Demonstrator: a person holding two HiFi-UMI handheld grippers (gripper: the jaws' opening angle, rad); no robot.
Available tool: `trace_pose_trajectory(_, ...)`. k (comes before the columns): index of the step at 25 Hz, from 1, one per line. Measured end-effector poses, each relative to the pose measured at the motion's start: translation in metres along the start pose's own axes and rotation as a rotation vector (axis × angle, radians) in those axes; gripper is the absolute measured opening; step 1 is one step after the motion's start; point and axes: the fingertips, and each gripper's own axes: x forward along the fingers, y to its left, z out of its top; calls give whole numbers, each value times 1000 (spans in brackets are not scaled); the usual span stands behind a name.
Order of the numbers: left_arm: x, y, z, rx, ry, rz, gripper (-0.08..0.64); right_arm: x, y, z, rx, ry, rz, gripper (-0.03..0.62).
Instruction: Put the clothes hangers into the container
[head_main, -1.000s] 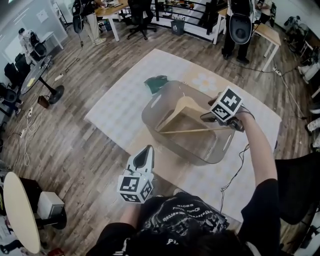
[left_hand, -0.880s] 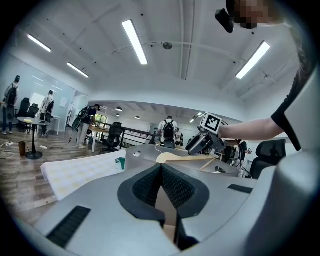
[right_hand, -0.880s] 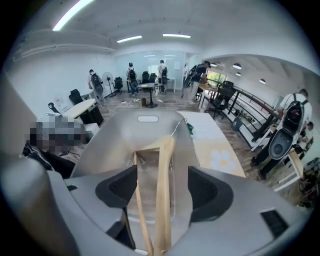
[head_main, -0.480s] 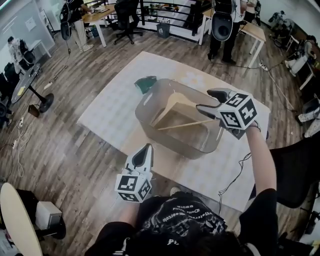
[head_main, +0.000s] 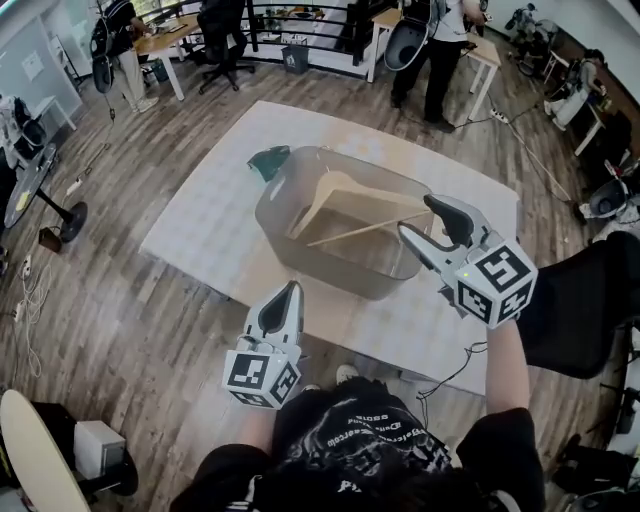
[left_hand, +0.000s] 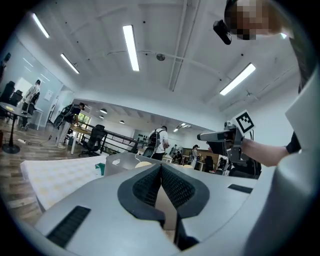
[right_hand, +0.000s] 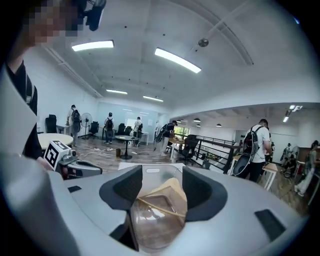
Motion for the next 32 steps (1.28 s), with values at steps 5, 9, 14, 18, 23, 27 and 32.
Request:
trace_pose_trajectory(5,-15,-18,20,-16,-36,-53,21,-33,28,-20,28,-31,-95,264)
trace_pose_trajectory(9,-22,-20,17,69,-57,-18,21,-51,45,-44,87,-69,-175,263)
trace_pose_trajectory(14,-33,-25,9,70,-50,-23,21,-69,68,-76,129,-107,-284,232)
trace_pose_trajectory(18,-38,-28,1,89,-35,-40,21,-79,81,-104,204,-95,-354,235)
trace_pose_trajectory(23,-44,-30,-10,101,5,-62,21,-82,98,-137,207,-24,-440,236)
trace_pose_trajectory(27,-45,-37,-19,146,32,-79,21,-78,115,-152,126,41,-409,247)
trace_pose_trajectory(32,-46,-41,-28,167,47,-82,21,-84,107,-152,180,-19,-447,245)
